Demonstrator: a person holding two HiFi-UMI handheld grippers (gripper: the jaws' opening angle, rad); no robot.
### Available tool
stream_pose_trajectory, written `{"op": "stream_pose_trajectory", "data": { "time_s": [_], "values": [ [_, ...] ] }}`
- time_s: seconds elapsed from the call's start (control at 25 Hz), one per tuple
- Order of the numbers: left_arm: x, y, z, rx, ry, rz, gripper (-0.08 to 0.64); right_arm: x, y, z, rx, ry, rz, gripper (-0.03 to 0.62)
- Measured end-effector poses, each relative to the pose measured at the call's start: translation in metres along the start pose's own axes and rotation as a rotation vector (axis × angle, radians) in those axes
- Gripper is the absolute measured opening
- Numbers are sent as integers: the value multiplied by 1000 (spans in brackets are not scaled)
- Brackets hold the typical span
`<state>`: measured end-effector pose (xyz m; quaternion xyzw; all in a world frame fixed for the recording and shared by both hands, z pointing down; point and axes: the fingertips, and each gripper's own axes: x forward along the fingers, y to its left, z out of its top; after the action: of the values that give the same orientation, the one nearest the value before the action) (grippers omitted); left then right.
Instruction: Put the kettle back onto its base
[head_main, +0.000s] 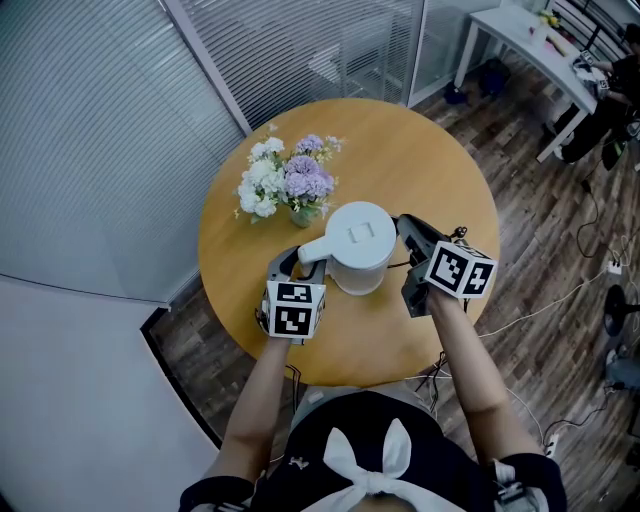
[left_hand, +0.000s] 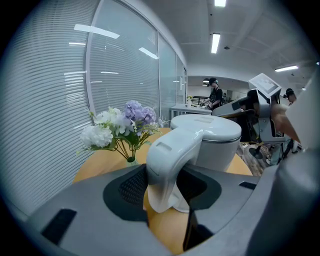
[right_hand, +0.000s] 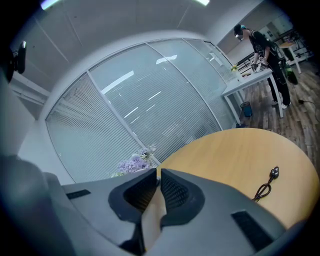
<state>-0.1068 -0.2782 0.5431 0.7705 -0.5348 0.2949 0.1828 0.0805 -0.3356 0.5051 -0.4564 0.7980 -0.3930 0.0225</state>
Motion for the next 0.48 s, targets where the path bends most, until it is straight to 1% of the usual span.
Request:
{"op": "stream_pose_trajectory", "data": {
  "time_s": [0.28,0.48],
  "values": [
    [3,-1,-6,5,14,-5,190,2,-2,-5,9,5,4,38],
    [3,-4,-11,4,31,-9,190,1,-8,-9,8,18,-16,37]
  ]
}}
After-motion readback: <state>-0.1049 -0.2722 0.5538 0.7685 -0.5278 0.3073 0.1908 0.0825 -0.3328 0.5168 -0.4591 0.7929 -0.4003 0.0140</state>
